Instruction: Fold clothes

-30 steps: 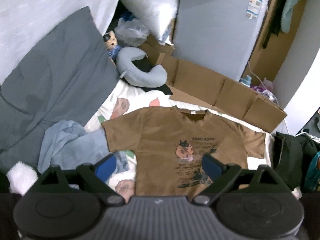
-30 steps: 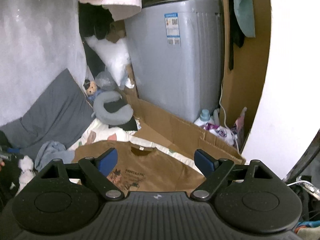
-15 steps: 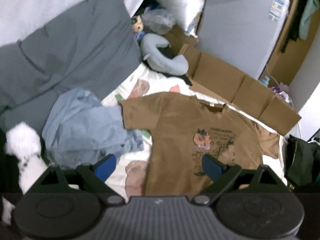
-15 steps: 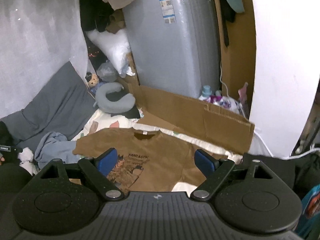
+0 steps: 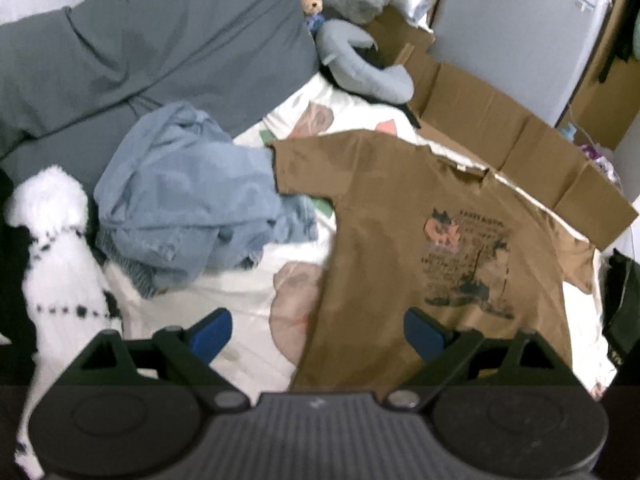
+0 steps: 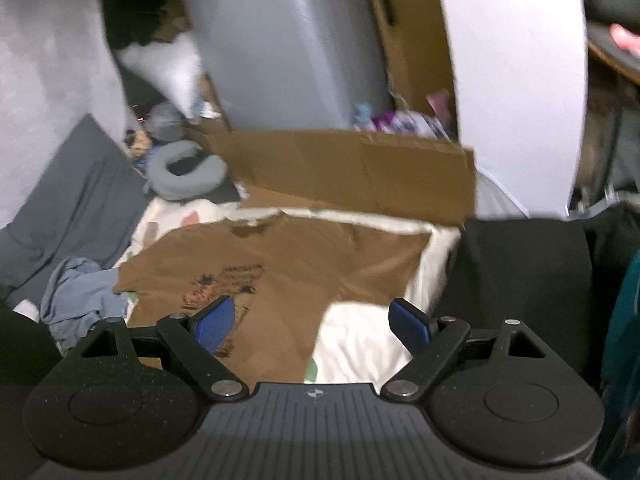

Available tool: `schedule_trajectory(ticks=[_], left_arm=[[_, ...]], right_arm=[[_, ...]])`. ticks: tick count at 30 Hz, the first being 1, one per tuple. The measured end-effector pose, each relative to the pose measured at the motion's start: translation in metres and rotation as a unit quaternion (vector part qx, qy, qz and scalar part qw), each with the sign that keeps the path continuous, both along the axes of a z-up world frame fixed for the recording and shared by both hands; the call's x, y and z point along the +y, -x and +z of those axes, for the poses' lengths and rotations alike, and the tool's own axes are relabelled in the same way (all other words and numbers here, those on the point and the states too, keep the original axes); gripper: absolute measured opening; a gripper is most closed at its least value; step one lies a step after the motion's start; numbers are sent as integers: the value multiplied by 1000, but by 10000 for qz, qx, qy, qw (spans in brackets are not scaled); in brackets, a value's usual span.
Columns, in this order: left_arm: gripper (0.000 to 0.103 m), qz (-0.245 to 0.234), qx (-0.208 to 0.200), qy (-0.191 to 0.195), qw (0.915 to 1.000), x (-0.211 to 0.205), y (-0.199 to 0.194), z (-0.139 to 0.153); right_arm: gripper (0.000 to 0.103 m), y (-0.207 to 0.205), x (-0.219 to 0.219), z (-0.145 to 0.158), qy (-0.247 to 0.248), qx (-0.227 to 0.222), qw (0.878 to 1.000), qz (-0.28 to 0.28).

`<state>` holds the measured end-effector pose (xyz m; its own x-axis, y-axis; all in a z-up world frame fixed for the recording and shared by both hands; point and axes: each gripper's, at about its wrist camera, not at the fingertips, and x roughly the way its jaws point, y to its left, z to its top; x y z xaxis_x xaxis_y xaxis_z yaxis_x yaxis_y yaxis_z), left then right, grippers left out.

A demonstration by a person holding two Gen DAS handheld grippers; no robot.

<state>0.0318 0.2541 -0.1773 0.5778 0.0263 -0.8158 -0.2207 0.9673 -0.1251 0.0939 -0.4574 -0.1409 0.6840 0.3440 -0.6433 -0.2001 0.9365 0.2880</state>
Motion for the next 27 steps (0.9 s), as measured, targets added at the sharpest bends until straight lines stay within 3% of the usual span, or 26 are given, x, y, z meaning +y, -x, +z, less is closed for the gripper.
schedule_trajectory(ticks=[7, 12, 15, 17, 21, 25, 27], left_arm=[[94, 104, 371, 154, 9991, -1, -3, -38], [94, 114, 683, 198, 9974, -6, -3, -62], [94, 125, 853, 227, 9960, -7, -4, -75], [94, 154, 981, 219, 9948, -9, -6, -83], [93, 136, 1199, 189, 9925, -9, -11, -98], [93, 129, 1391, 123, 9901, -10, -16, -111], [93, 127, 1475, 121, 9889, -10, -19, -118]], right_arm=[[88, 12, 1, -63, -2, 476, 9988, -77], [79, 20, 9, -101, -58, 826, 9966, 26], [69, 23, 17, -126, -127, 1049, 9944, 41], [56, 25, 22, -143, -173, 1197, 9926, 51], [48, 28, 35, -176, -252, 1461, 9889, 111], [32, 28, 49, -206, -355, 1775, 9832, 253], [31, 29, 56, -220, -379, 1921, 9801, 319]])
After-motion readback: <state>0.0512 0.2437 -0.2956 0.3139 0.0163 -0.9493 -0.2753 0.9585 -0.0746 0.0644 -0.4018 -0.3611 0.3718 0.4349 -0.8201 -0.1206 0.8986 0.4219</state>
